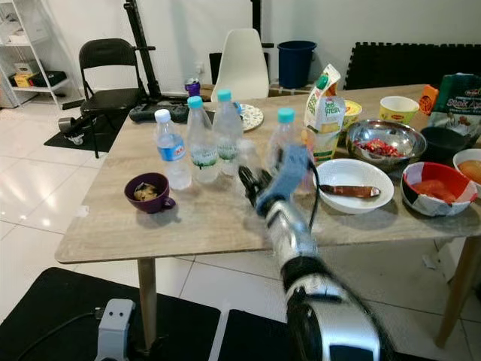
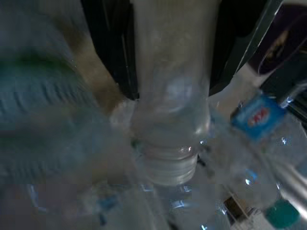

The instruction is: Restocking fridge

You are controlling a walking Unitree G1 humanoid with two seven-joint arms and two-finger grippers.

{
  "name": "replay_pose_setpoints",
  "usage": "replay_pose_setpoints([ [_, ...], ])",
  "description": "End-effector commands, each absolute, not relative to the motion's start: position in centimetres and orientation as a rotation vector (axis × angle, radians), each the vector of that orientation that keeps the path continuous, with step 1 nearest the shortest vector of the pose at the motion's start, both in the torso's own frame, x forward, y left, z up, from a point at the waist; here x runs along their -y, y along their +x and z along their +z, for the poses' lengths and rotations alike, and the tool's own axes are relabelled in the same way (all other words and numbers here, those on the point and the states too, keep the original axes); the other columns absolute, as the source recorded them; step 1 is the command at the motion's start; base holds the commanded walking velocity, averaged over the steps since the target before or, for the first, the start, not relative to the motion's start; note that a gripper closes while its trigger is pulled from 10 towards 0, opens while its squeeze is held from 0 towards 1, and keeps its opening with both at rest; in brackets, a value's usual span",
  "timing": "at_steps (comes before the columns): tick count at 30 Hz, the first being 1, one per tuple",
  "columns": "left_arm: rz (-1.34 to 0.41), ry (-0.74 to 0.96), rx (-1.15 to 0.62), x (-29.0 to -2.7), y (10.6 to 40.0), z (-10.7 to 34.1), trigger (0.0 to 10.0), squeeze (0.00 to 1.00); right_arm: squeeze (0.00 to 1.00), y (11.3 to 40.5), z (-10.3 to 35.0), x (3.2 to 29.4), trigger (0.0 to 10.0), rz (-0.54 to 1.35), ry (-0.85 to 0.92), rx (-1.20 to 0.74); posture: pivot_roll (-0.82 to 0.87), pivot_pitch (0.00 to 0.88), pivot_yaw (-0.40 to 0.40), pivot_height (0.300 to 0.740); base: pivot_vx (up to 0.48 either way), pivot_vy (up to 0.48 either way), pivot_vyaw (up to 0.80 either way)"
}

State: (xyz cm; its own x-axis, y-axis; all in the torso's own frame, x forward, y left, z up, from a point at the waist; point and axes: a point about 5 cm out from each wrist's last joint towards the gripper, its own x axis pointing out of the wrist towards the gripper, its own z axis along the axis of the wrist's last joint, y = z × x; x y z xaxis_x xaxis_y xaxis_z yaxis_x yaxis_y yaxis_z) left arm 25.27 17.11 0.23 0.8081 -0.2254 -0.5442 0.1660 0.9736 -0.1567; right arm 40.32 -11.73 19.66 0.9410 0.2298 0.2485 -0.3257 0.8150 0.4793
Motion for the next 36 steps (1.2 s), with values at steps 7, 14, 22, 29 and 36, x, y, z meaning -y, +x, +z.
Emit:
replay_pose_setpoints([
  [7, -0.214, -0.086, -0.633, -17.5, 24.6, -0.5, 10.0, 0.00, 0.00, 37.9, 17.5, 11.8, 10.0, 0.198, 0.505, 0.354, 0.01, 0.196, 0.094, 0.740, 0.000, 0.000, 0.00],
  [14, -0.218, -0.081, -0.631, -17.5, 24.7, -0.5, 10.0, 0.00, 0.00, 36.8, 17.3, 11.7, 10.0, 0.163, 0.443, 0.442, 0.02, 0.196, 0.092, 0.740, 0.000, 0.000, 0.00],
  [22, -0.222, -0.073, -0.629, -17.6, 24.6, -0.5, 10.0, 0.00, 0.00, 35.2, 16.9, 11.0, 10.0, 0.091, 0.213, 0.516, 0.02, 0.197, 0.095, 0.740, 0.000, 0.000, 0.00],
  [29, -0.225, -0.068, -0.628, -17.5, 24.6, -0.5, 10.0, 0.00, 0.00, 34.6, 16.2, 10.4, 10.0, -0.048, 0.019, 0.514, 0.02, 0.198, 0.095, 0.740, 0.000, 0.000, 0.00],
  [36, -0.223, -0.064, -0.629, -17.6, 24.7, -0.5, 10.0, 0.00, 0.00, 34.8, 15.7, 9.0, 10.0, -0.107, -0.075, 0.449, 0.02, 0.197, 0.095, 0.740, 0.000, 0.000, 0.00],
])
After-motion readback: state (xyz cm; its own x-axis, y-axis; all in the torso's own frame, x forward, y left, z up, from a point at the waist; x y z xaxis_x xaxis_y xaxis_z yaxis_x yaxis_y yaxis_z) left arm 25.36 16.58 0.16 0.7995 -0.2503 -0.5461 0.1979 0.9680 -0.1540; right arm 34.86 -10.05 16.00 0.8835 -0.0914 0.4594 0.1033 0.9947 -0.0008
